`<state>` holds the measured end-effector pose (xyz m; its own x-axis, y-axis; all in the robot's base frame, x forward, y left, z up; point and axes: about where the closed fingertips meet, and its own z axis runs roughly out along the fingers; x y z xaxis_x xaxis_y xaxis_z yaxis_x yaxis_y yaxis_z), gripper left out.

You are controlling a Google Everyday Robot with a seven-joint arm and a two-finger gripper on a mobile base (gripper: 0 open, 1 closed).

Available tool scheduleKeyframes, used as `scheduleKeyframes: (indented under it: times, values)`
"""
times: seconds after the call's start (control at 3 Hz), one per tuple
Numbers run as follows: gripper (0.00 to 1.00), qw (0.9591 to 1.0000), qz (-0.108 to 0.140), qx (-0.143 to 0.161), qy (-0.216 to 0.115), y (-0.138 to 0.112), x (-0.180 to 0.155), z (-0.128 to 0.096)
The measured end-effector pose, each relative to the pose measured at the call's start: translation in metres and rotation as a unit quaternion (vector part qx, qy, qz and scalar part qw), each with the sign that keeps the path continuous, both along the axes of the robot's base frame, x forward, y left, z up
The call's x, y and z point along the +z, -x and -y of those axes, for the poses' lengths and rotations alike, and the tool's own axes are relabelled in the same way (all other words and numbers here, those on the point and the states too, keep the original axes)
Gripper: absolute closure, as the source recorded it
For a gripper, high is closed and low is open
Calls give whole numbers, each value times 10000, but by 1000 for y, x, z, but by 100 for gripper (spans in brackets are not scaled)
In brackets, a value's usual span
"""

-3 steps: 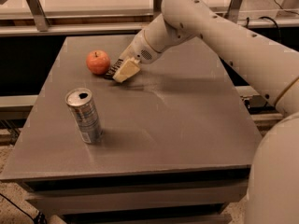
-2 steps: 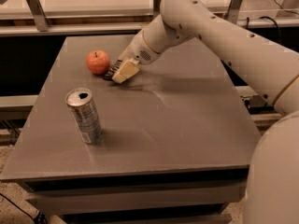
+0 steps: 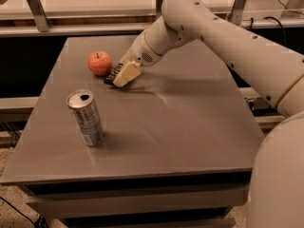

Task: Move rxbar chocolate near apple

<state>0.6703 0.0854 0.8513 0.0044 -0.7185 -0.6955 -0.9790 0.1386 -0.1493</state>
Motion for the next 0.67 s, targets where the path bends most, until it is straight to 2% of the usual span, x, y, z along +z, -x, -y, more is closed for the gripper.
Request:
scheduleKeyframes:
  times: [0.33, 0.67]
  values:
    - [0, 10000, -13, 15, 2, 0, -2, -2]
    - [0, 10000, -14, 16, 2, 0, -2, -2]
